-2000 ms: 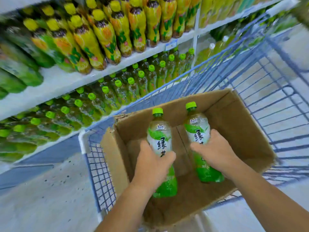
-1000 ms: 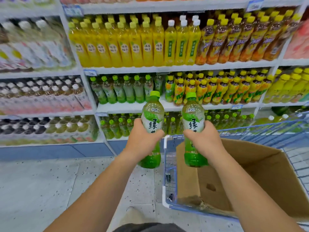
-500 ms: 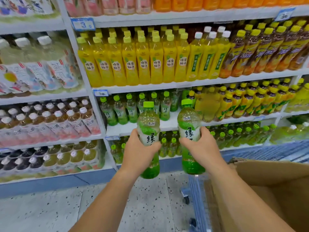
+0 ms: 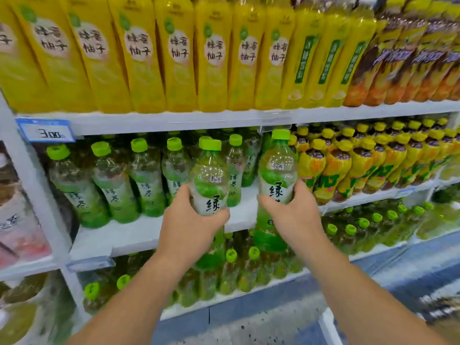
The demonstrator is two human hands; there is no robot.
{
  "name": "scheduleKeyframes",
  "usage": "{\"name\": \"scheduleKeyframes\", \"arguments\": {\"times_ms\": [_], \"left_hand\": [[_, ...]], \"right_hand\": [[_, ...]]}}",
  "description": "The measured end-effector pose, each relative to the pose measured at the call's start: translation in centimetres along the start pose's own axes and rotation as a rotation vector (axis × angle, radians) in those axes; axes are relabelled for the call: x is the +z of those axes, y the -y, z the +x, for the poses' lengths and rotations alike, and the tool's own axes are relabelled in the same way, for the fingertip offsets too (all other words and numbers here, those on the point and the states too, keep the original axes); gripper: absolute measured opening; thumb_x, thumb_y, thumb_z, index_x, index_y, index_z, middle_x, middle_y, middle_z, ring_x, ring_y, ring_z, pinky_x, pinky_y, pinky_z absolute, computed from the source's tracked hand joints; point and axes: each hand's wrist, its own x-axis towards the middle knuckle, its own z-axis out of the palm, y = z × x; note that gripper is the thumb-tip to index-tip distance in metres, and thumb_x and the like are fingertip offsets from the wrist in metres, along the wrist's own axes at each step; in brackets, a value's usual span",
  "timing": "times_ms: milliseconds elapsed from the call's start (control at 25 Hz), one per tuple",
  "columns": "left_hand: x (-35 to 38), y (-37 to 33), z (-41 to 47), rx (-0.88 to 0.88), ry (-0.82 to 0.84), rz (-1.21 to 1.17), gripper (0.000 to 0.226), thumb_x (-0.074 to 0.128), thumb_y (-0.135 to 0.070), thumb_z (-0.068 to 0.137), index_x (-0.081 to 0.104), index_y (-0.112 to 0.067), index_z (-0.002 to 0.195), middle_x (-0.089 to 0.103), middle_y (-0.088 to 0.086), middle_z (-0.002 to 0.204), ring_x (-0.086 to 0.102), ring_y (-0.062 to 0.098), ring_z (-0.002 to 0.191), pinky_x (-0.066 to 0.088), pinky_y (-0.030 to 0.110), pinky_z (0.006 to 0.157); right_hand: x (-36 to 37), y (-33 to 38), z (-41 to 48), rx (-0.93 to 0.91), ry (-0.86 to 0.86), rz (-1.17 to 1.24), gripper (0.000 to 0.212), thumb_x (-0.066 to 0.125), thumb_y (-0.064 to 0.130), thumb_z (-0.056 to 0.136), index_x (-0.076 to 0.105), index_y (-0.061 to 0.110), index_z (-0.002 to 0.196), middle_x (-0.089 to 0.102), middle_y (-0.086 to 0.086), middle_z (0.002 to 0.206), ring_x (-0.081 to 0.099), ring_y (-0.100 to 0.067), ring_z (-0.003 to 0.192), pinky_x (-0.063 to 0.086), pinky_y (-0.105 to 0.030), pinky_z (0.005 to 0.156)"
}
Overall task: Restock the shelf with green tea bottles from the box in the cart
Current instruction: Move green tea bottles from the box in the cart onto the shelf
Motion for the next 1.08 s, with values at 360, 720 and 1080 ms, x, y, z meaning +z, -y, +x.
{"name": "scheduleKeyframes", "arguments": {"times_ms": [360,720,1080], "left_hand": [[2.9,7.2,7.7,0.293,-0.038,-0.066,0.04,0.082,-0.02,0.081,0.057,-0.037,0.108,0.072,-0.016,0.095,0.068,-0.005,0.082,0.055,0.015,0.066],[4.4,12.4,9.7,0.383,-0.038,-0.117,0.074,0.081,-0.035,0.083,0.04,-0.03,0.144,0.064,-0.013,0.127,0.063,0.009,0.115,0.053,0.032,0.096],[5.3,16.1,8.8,0.41,-0.06,0.044,0.058,0.083,-0.041,0.079,0.04,-0.042,0.117,0.057,-0.03,0.108,0.057,-0.011,0.098,0.042,0.005,0.072]], "right_hand": [[7.3,-7.4,10.6,-0.155,-0.107,0.121,0.045,0.072,0.023,0.082,0.048,0.018,0.12,0.061,-0.003,0.107,0.06,-0.025,0.097,0.049,-0.04,0.085],[10.4,-12.4,12.1,-0.389,-0.238,-0.109,0.05,0.071,0.031,0.085,0.045,0.012,0.122,0.044,-0.003,0.118,0.043,-0.025,0.117,0.039,-0.039,0.099],[9.3,-16.1,13.1,-0.268,-0.09,-0.373,0.06,0.056,0.055,0.095,0.046,0.01,0.133,0.049,-0.007,0.126,0.047,-0.028,0.122,0.042,-0.044,0.106]]}}
